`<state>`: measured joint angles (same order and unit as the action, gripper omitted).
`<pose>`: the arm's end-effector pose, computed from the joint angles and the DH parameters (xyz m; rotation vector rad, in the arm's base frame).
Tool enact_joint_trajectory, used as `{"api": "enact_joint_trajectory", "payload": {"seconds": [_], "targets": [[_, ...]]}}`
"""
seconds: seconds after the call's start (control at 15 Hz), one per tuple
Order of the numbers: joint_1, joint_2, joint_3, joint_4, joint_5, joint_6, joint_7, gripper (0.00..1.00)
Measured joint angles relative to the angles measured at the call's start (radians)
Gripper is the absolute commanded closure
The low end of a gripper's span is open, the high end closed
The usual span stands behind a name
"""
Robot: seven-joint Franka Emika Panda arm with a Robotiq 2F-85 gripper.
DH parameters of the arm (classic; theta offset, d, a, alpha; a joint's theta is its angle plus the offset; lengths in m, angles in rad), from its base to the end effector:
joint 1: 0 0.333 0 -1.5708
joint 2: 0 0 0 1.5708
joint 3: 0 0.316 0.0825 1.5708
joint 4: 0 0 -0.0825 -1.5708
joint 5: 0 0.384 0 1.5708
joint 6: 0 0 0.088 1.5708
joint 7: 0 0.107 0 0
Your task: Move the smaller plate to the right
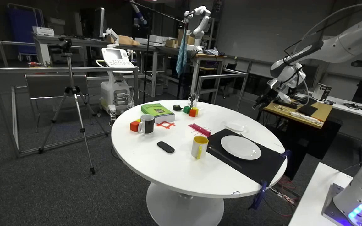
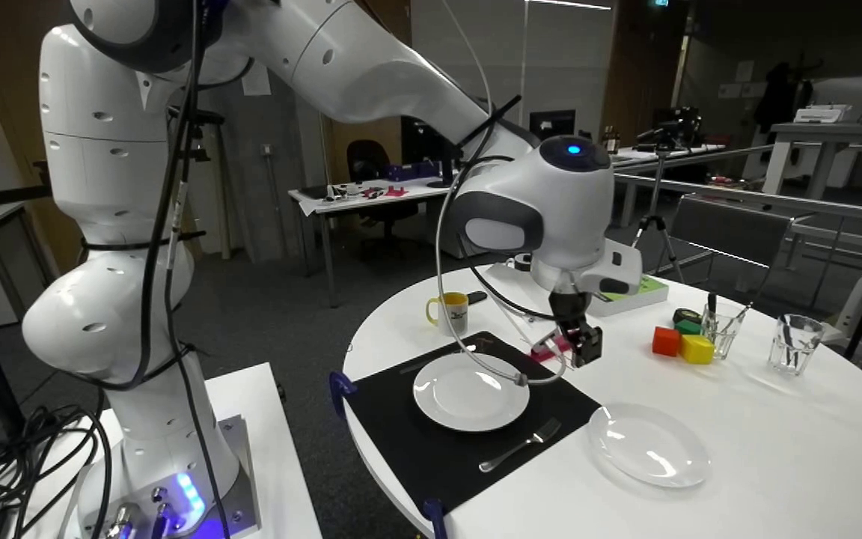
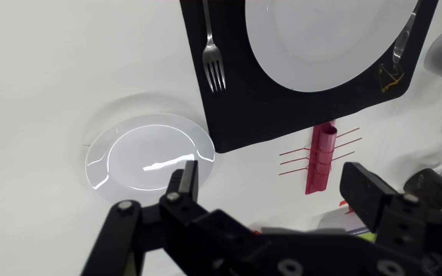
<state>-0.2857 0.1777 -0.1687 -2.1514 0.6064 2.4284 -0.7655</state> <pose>0.5147 -0.2477 0.3293 -2.8442 0.1828 -0.4434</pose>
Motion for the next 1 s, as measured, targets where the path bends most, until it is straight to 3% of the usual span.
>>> {"api": "enact_joint_trajectory", "payload": {"seconds": [1.0], "targets": [[0.0, -0.016, 0.001, -0.024, -0.002, 0.012, -0.011, 0.0]]}}
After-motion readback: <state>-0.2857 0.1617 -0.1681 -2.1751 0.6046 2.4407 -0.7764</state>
